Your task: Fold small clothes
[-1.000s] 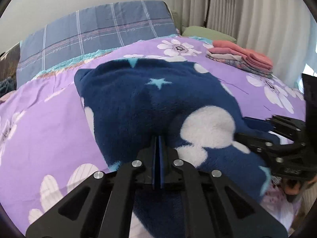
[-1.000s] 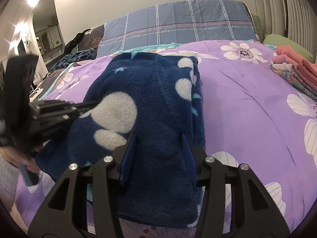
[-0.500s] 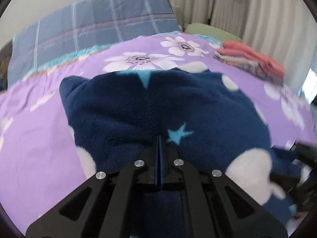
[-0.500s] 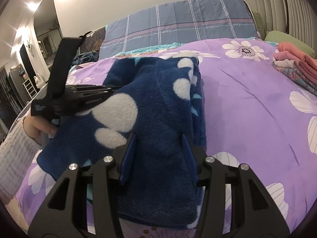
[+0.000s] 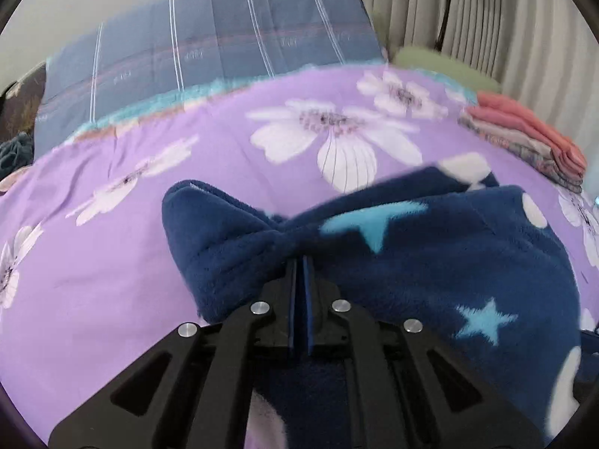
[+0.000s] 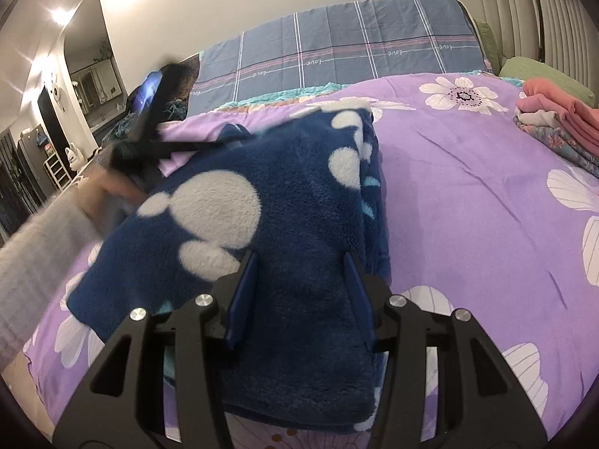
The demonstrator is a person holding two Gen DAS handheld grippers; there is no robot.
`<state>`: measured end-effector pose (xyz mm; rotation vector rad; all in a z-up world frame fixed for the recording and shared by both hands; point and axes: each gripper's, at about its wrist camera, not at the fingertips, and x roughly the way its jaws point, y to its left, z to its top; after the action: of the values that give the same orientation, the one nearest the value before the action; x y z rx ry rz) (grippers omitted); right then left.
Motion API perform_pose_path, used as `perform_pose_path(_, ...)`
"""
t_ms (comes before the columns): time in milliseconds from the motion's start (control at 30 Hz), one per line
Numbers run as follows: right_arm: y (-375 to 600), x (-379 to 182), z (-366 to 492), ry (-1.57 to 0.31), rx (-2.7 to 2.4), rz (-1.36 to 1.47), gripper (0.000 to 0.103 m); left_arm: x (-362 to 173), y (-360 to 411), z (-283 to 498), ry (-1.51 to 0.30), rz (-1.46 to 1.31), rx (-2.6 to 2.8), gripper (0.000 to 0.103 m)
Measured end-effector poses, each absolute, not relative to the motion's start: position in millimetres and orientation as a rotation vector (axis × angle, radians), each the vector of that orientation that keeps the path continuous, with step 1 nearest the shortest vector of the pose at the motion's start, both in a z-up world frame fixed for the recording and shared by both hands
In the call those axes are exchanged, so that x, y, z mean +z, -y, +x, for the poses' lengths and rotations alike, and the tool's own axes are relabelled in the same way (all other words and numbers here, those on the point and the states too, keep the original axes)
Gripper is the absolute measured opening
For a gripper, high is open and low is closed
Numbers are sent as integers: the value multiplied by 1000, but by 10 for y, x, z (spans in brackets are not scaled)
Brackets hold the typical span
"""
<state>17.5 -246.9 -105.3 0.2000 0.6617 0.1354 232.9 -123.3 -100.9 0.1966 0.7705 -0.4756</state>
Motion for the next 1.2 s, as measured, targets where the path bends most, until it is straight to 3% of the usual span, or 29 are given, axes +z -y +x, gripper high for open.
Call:
perform_pose_path(267, 2500, -1070, 157, -658, 146, 215, 49, -488, 1302, 1903, -711, 284, -515, 8)
perform_pose_path(333, 2509, -1072, 162, -657, 150, 223, 49, -359, 1310, 1609, -680, 233, -641, 12)
perform_pose_path(467, 2525, -1067, 153, -655, 153, 227, 49, -493, 1543, 1065, -682, 376, -776, 38)
perform_pose_path(500, 2529, -1062, 135, -647, 155, 229, 49, -630, 1634, 987, -670, 455, -738, 39)
perform_pose_path(567, 2553, -1041, 88, -642, 145, 240, 54, -775, 1724, 892, -616, 538, -685, 39)
perform_pose_path(633, 2624, -1028, 27, -675, 65, 262, 76, -734, 1692, 937, -656, 506, -675, 39)
perform_pose_path(1000, 3224, -1271, -653, -804, 159, 899, 75, -755, 1666, 909, -633, 488, -678, 39)
perform_pose_path(1200, 3012, -1385, -604, -888, 222, 1063, 86, -760, 1669, 903, -629, 488, -673, 39)
